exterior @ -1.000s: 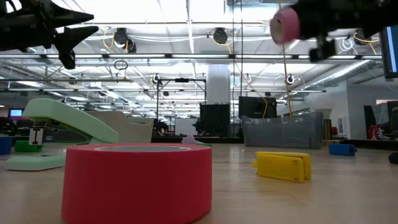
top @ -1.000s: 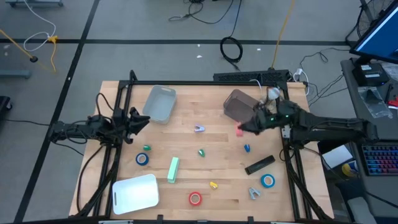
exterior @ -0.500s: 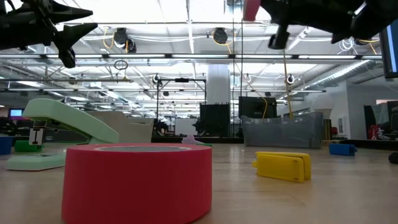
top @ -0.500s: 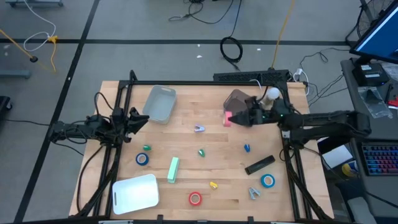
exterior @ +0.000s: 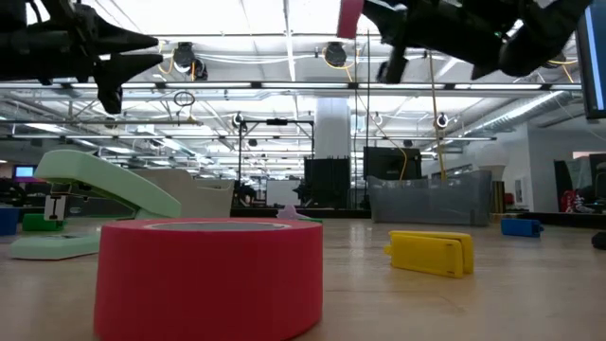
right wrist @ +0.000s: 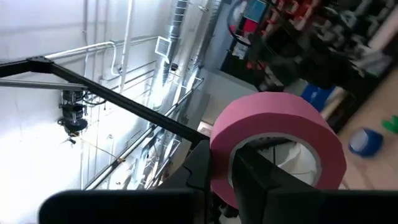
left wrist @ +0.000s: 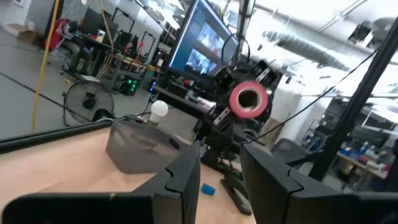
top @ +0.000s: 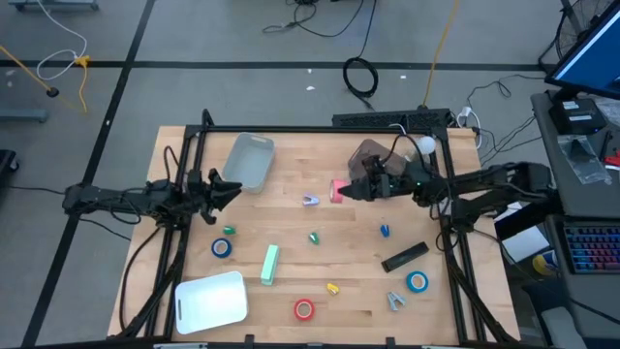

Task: Pick and place Stapler, Stapler remover, tape
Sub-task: Put the pink tape into the white bin

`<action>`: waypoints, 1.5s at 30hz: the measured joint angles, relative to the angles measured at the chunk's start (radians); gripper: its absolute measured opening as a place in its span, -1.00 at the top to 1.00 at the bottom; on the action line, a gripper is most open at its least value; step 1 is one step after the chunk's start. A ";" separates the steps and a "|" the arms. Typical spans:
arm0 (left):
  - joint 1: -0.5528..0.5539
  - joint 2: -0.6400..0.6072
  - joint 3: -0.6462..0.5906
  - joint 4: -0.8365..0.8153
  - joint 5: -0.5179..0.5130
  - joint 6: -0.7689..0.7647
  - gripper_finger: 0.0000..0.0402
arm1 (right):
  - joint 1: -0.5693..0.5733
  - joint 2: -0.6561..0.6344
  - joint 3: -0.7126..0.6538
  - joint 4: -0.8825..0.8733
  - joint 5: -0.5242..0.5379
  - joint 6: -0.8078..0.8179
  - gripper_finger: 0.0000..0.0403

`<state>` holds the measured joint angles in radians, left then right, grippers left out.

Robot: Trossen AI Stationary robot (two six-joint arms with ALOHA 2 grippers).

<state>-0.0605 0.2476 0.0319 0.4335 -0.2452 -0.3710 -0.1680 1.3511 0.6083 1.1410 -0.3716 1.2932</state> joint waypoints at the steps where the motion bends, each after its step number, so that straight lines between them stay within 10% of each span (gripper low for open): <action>1: 0.000 0.025 0.008 0.008 0.000 0.006 0.40 | 0.000 0.019 0.026 -0.001 -0.005 -0.012 0.84; 18: 0.000 0.522 0.370 0.013 0.084 0.172 0.40 | -0.008 0.314 0.409 -0.107 -0.262 -0.136 0.85; 45: 0.006 0.917 0.579 0.006 0.114 0.018 0.40 | 0.004 0.358 0.436 -0.277 -0.294 -0.314 0.85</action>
<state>-0.0540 1.1645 0.6113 0.4395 -0.1309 -0.3526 -0.1637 1.7096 1.0443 0.8642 -0.6655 0.9794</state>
